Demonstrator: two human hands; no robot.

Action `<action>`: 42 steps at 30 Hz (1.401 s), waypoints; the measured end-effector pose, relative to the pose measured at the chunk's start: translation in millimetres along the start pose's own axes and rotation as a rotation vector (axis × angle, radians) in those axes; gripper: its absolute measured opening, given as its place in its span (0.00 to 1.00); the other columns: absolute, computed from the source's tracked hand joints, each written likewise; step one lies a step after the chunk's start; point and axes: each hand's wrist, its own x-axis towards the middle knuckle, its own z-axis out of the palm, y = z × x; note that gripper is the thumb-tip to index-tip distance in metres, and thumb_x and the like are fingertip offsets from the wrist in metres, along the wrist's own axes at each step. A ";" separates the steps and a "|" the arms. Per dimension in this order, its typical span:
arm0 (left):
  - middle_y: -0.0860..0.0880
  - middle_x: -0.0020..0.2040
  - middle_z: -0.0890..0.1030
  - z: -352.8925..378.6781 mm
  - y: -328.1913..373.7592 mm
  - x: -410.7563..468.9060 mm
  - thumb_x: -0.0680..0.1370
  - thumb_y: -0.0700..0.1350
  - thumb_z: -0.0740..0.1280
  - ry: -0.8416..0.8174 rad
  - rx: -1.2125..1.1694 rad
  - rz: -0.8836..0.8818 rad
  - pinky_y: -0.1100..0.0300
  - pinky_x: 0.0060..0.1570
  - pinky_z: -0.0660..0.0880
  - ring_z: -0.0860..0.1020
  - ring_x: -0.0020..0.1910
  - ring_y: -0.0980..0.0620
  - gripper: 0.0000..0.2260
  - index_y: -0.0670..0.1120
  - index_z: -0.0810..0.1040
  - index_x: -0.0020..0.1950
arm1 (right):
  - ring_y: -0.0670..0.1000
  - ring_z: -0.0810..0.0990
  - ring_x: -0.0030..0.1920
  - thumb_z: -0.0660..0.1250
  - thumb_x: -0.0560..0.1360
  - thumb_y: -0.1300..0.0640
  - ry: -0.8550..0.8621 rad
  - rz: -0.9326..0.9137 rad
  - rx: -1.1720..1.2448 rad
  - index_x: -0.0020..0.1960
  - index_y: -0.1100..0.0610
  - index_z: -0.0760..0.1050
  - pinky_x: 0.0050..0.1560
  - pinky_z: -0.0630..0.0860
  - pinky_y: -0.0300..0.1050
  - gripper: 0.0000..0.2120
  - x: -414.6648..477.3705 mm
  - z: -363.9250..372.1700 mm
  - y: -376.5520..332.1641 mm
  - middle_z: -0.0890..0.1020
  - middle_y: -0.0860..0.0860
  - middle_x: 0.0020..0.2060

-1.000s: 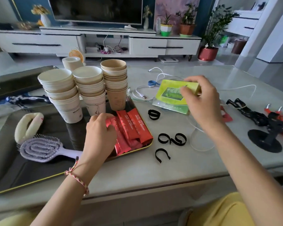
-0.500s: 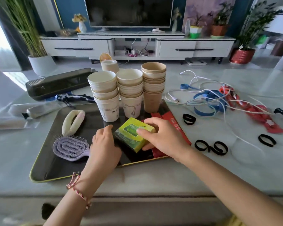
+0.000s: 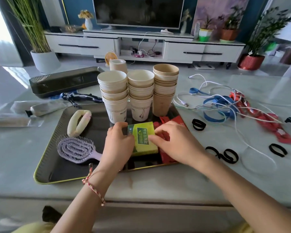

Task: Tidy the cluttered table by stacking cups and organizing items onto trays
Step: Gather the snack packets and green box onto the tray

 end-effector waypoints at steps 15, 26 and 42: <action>0.44 0.64 0.69 20.6 19.4 0.9 0.75 0.38 0.60 0.052 0.081 0.130 0.55 0.61 0.68 0.70 0.63 0.46 0.19 0.45 0.70 0.66 | 0.50 0.80 0.40 0.63 0.75 0.58 0.172 0.374 0.076 0.47 0.55 0.78 0.40 0.77 0.43 0.05 39.5 -49.4 92.6 0.82 0.51 0.42; 0.52 0.52 0.74 60.9 55.8 -18.1 0.73 0.31 0.60 0.113 0.004 0.516 0.67 0.53 0.66 0.73 0.55 0.51 0.14 0.44 0.79 0.53 | 0.52 0.78 0.38 0.62 0.74 0.61 0.260 0.355 0.061 0.44 0.61 0.79 0.40 0.72 0.41 0.07 30.2 -65.1 115.0 0.81 0.53 0.38; 0.59 0.49 0.74 118.1 73.7 -56.2 0.74 0.31 0.61 -0.179 -0.040 0.660 0.75 0.40 0.67 0.72 0.42 0.64 0.15 0.51 0.76 0.48 | 0.64 0.74 0.51 0.60 0.68 0.71 0.781 0.611 -0.408 0.48 0.66 0.78 0.57 0.66 0.50 0.12 -109.3 -182.1 219.8 0.79 0.65 0.46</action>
